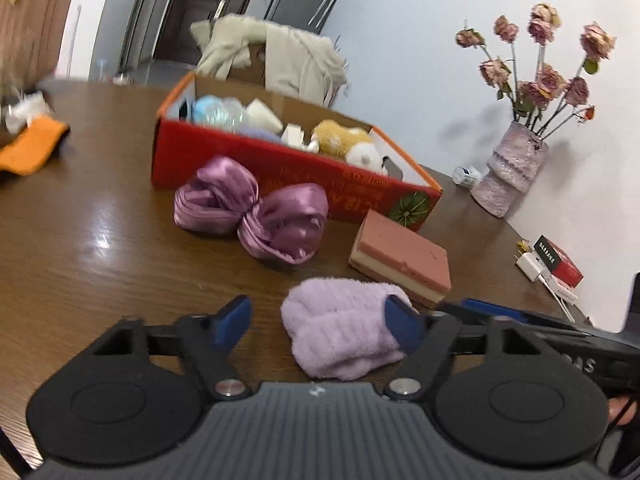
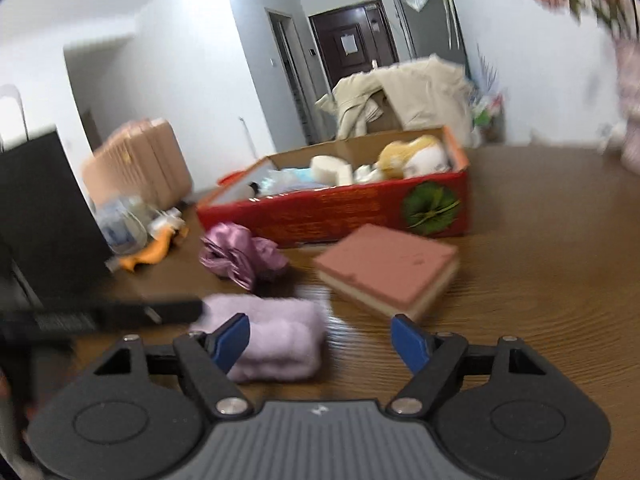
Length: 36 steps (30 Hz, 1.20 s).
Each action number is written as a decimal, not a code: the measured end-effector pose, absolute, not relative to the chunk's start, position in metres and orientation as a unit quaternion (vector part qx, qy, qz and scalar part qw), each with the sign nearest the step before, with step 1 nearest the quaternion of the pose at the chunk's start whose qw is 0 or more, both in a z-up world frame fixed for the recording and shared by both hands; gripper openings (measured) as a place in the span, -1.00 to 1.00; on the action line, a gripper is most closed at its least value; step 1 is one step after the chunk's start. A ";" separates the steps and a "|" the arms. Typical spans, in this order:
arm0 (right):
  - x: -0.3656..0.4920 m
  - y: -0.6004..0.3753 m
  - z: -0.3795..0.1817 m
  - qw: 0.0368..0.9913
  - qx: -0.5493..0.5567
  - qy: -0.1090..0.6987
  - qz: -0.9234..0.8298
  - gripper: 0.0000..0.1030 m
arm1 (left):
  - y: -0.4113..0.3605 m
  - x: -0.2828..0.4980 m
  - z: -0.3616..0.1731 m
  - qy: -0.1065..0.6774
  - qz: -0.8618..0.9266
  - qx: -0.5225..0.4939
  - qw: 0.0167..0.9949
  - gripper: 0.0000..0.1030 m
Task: Organize soft objects
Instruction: 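Close both tools on the pink towel roll together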
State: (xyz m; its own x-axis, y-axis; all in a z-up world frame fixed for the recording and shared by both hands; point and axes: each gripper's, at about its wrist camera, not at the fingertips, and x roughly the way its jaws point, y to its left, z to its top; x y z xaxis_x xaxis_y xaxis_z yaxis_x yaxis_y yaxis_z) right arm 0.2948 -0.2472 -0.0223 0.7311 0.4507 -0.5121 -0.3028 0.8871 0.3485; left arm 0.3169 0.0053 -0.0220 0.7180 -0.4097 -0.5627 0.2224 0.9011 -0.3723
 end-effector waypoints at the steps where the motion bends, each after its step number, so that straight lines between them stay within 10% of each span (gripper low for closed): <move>1: 0.301 -0.243 -0.026 0.920 0.126 0.309 0.205 0.25 | 0.005 0.320 -0.026 0.338 -0.170 -0.141 0.915 0.13; 19: 0.318 -0.236 -0.050 0.900 0.165 0.325 0.240 -0.57 | 0.007 0.324 -0.040 0.327 -0.186 -0.165 0.912 -0.46; 36: 0.250 -0.242 0.015 0.929 0.131 0.251 0.237 -0.63 | -0.008 0.261 0.022 0.262 -0.218 -0.149 0.928 -0.50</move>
State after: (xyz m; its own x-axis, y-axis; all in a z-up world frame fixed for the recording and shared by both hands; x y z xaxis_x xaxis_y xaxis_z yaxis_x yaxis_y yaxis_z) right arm 0.2495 -0.2424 0.0147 0.7615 0.5060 -0.4051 -0.3746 0.8536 0.3621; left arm 0.2606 -0.0075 0.0217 0.7682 -0.4825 -0.4209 0.3261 0.8605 -0.3913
